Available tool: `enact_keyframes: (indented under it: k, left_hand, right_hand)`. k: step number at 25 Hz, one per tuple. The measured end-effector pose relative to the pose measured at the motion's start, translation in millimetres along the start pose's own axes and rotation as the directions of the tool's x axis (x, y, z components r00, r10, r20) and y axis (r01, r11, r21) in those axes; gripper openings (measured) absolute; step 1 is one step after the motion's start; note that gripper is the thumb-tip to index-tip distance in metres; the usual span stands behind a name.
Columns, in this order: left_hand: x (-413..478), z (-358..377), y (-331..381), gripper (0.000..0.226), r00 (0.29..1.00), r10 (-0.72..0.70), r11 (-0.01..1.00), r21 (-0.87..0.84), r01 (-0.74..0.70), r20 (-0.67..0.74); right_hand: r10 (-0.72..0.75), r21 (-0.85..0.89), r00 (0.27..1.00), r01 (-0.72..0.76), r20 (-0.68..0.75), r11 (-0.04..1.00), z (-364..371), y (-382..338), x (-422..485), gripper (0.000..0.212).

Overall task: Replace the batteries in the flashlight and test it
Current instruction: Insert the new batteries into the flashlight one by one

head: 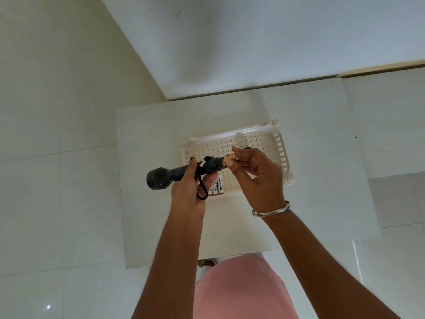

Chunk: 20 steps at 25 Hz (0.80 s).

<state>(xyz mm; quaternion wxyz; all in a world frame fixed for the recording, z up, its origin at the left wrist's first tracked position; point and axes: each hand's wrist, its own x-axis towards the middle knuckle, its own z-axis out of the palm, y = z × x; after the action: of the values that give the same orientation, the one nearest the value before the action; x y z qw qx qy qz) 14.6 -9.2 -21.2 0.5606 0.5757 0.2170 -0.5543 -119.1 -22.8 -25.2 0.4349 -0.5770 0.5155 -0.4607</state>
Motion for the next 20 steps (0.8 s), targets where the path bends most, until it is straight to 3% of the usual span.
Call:
enact_keyframes:
  k: [6,10,14,17,20]
  left_hand:
    - [-6.0,5.7,-4.0,0.012,0.998,-0.056,0.996,-0.069,0.057,0.007]
    - [-8.2,1.6,-7.0,0.016,0.998,-0.069,0.997,-0.019,0.069,-0.007]
    - [-6.3,-1.5,-7.2,0.017,0.997,-0.063,0.998,-0.024,0.062,-0.038]
    - [-6.5,-3.5,-5.6,0.027,0.994,-0.108,0.994,-0.01,0.108,-0.027]
    - [-7.3,-1.6,-4.0,0.011,0.991,-0.134,0.991,-0.005,0.134,-0.004]
  right_hand:
    - [-0.021,-0.042,0.994,0.017,-0.11,0.999,12.7,-2.3,-2.8,0.024]
    - [0.144,0.084,0.978,-0.132,-0.152,0.988,16.5,-3.0,-7.5,0.02]
    - [-0.031,-0.102,0.994,0.02,-0.109,0.995,12.8,1.4,-7.2,0.019]
    - [0.057,-0.069,0.99,-0.066,-0.13,0.995,13.0,4.4,-9.7,0.018]
    - [0.044,-0.067,0.987,-0.055,-0.152,0.996,18.6,3.6,-13.4,0.017]
